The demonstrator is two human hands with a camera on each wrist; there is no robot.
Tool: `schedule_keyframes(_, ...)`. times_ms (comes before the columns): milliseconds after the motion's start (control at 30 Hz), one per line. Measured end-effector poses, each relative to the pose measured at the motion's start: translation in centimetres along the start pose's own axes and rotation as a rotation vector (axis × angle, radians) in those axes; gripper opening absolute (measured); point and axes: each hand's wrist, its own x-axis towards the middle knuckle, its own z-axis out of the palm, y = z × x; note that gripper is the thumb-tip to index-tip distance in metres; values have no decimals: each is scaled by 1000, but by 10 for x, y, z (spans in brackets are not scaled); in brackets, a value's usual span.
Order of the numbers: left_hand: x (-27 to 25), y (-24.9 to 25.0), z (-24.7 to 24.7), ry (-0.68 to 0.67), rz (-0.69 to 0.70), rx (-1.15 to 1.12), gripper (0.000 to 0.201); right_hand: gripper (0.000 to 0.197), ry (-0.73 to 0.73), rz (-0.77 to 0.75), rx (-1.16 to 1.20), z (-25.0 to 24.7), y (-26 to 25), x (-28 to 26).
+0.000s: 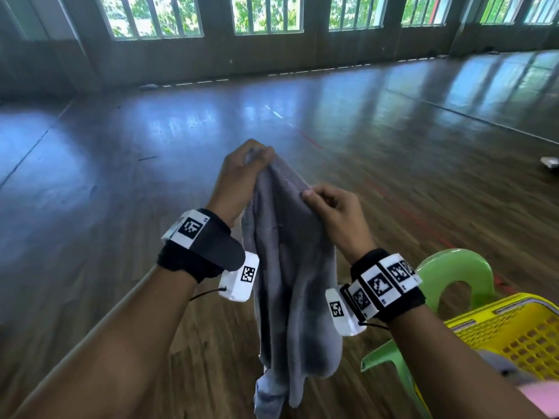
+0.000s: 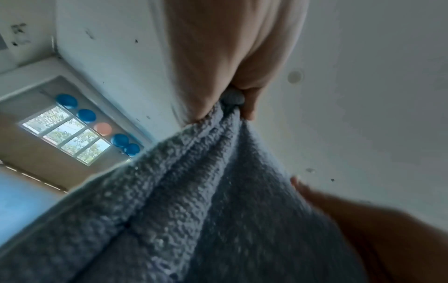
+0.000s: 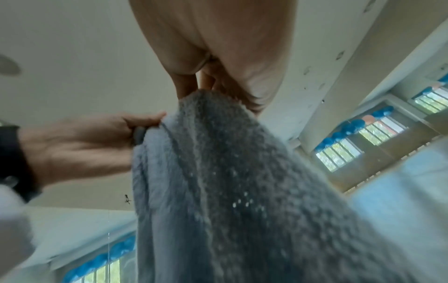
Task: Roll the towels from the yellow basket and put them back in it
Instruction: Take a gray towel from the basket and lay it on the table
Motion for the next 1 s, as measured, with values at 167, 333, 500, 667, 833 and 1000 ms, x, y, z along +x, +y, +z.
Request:
schedule_keyframes(167, -25, -11, 29, -331, -127, 22, 28, 7, 68, -101, 62, -7, -22, 17)
schedule_keyframes(333, -11, -8, 18, -107, -103, -151, 14, 22, 3, 68, 48, -25, 6, -23)
schedule_keyframes(500, -45, -29, 73, -508, -160, -98, 24, 10, 119, 36, 17, -56, 4, -51)
schedule_keyframes(667, -57, -27, 124, -378, -254, -366, 41, 12, 124, 197, -19, -107, 17, -102)
schedule_keyframes(833, -106, -16, 215, -716, -334, -201, 35, 11, 295, 228, -110, -180, 20, -179)
schedule_keyframes(1000, -174, 29, 323, -1050, -306, -245, 20, 13, 487, 299, -182, -281, 3, -264)
